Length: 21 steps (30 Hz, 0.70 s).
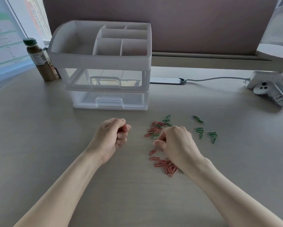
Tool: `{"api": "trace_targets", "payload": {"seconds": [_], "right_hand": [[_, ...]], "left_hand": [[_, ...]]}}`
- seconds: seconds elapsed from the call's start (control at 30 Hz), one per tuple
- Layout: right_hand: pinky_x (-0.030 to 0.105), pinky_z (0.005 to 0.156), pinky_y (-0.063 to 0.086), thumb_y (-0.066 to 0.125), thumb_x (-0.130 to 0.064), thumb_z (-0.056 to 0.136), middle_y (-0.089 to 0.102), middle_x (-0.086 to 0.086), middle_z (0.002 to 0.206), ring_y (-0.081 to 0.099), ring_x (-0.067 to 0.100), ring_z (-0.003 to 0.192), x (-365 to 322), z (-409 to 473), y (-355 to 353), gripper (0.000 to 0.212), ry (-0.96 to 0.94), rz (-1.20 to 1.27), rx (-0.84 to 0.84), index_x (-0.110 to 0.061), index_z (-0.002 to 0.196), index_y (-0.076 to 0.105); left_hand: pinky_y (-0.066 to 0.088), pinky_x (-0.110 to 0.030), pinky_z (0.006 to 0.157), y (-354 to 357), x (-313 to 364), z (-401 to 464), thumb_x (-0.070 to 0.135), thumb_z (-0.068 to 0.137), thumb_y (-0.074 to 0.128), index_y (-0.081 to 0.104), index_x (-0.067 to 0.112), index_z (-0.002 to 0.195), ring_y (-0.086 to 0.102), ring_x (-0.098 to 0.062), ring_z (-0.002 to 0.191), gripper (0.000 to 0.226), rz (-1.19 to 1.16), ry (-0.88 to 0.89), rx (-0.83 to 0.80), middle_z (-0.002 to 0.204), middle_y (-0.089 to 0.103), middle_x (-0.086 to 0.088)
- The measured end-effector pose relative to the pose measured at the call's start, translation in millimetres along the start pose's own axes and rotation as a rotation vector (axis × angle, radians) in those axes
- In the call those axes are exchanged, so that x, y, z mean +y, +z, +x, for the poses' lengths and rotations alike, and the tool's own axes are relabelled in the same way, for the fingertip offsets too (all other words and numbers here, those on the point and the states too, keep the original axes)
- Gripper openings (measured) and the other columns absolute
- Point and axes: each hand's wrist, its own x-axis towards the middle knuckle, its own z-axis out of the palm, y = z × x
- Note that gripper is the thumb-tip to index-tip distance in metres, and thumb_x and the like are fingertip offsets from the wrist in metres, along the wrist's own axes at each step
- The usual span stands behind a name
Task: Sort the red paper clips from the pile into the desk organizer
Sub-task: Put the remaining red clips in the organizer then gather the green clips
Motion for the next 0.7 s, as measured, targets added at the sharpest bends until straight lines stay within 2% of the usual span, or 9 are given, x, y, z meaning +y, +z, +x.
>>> {"api": "trace_targets", "payload": {"seconds": [0.07,0.17,0.27,0.37,0.43,0.5,0.6,0.67,0.7], "right_hand": [[0.037,0.07,0.056,0.076,-0.033,0.081,0.068,-0.004,0.077,0.064,0.018,0.073,6.3,-1.0,-5.1,0.014,-0.022,-0.015,-0.016,-0.021,0.076,0.071],[0.032,0.068,0.054,0.073,-0.028,0.085,0.067,-0.006,0.079,0.062,0.013,0.074,12.0,-2.8,-9.3,0.008,-0.106,-0.048,-0.048,-0.022,0.081,0.069],[0.02,0.061,0.045,0.068,-0.017,0.089,0.063,-0.012,0.079,0.054,-0.001,0.069,16.1,-5.3,-10.0,0.005,-0.216,-0.106,-0.051,-0.02,0.086,0.066],[0.01,0.059,0.036,0.06,-0.001,0.087,0.059,-0.017,0.081,0.051,-0.007,0.071,21.3,-6.5,-9.9,0.02,-0.3,-0.158,-0.063,-0.021,0.091,0.062],[0.014,0.06,0.039,0.059,-0.001,0.088,0.061,-0.014,0.085,0.054,0.0,0.075,23.8,-6.9,-10.4,0.019,-0.319,-0.148,-0.062,-0.02,0.091,0.061],[0.021,0.065,0.045,0.059,-0.007,0.091,0.063,-0.01,0.087,0.058,0.007,0.079,25.5,-7.0,-11.8,0.013,-0.31,-0.09,-0.045,-0.019,0.091,0.062],[0.011,0.063,0.042,0.061,-0.012,0.093,0.063,-0.015,0.079,0.058,-0.004,0.07,27.9,-6.1,-17.0,0.01,-0.24,0.143,0.046,-0.021,0.091,0.066],[0.01,0.053,0.038,0.059,-0.01,0.095,0.058,-0.012,0.067,0.051,-0.002,0.054,31.4,-5.0,-22.4,0.014,-0.137,0.378,0.081,-0.02,0.087,0.065],[0.013,0.052,0.037,0.056,-0.009,0.097,0.055,-0.009,0.064,0.046,0.001,0.052,33.4,-5.6,-25.8,0.017,-0.084,0.554,0.063,-0.018,0.085,0.064]], "left_hand": [[0.023,-0.021,0.045,0.3,-1.0,1.2,0.009,0.095,0.047,0.046,0.018,0.062,0.029,-0.009,0.051,0.034,-0.201,-0.08,-0.044,0.07,0.045,-0.004],[0.025,-0.018,0.045,3.2,-3.3,0.9,0.006,0.096,0.046,0.053,0.014,0.066,0.029,-0.007,0.052,0.032,-0.356,-0.18,-0.136,0.07,0.045,-0.002],[0.027,-0.018,0.043,6.2,-7.1,1.5,0.002,0.09,0.044,0.058,0.007,0.091,0.032,-0.008,0.051,0.015,-0.495,-0.266,-0.166,0.071,0.047,-0.003],[0.029,-0.019,0.043,9.9,-11.2,0.1,0.004,0.088,0.042,0.06,0.003,0.096,0.034,-0.009,0.051,0.02,-0.558,-0.311,-0.186,0.071,0.049,-0.005],[0.028,-0.02,0.043,13.4,-12.9,-1.1,0.01,0.091,0.044,0.06,0.004,0.093,0.034,-0.009,0.051,0.017,-0.506,-0.313,-0.186,0.069,0.047,-0.003],[0.025,-0.02,0.044,16.9,-13.8,-3.6,0.02,0.093,0.052,0.064,0.008,0.09,0.03,-0.01,0.051,0.017,-0.286,-0.239,-0.169,0.065,0.041,0.001],[0.031,-0.021,0.048,16.3,-19.8,-11.3,0.054,0.082,0.067,0.07,0.023,0.088,0.035,-0.009,0.053,0.031,0.511,0.123,-0.163,0.062,0.042,0.008],[0.043,-0.02,0.06,14.5,-24.6,-16.8,0.076,0.07,0.062,0.069,0.033,0.099,0.053,-0.001,0.063,0.052,1.058,0.352,-0.197,0.075,0.058,0.019],[0.046,-0.02,0.066,14.5,-24.4,-19.5,0.082,0.066,0.057,0.069,0.036,0.105,0.057,0.002,0.07,0.062,1.22,0.421,-0.216,0.083,0.061,0.021]]}}
